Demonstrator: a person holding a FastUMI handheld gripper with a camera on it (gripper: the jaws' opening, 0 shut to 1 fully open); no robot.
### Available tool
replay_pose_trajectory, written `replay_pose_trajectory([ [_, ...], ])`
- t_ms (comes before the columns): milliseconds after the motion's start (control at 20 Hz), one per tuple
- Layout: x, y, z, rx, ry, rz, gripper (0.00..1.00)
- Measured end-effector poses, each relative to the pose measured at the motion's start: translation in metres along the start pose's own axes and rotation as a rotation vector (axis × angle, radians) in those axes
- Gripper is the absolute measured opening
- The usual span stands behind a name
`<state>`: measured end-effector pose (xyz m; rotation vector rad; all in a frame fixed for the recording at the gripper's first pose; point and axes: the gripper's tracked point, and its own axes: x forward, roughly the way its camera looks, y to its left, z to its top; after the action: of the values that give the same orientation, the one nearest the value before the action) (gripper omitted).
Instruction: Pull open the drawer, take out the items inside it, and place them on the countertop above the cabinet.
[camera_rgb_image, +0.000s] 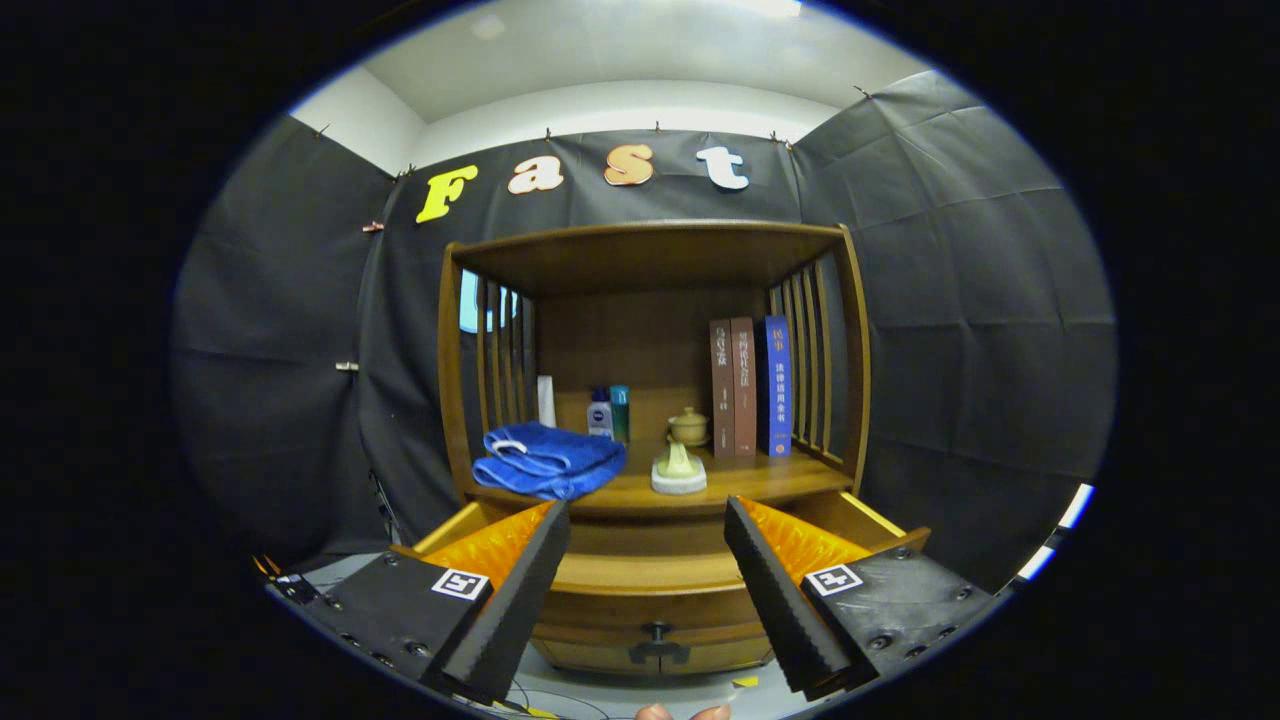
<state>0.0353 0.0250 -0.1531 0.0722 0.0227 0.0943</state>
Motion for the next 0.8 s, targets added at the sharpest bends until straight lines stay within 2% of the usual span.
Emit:
replay_pose_trajectory([
  [350,0.005,-0.011,-0.082,-0.018,0.085,-0.003,1.00],
  [500,0.006,-0.005,-0.105,-0.015,0.118,0.022,1.00],
  [800,0.021,-0.004,-0.138,-0.044,0.177,0.020,0.99],
])
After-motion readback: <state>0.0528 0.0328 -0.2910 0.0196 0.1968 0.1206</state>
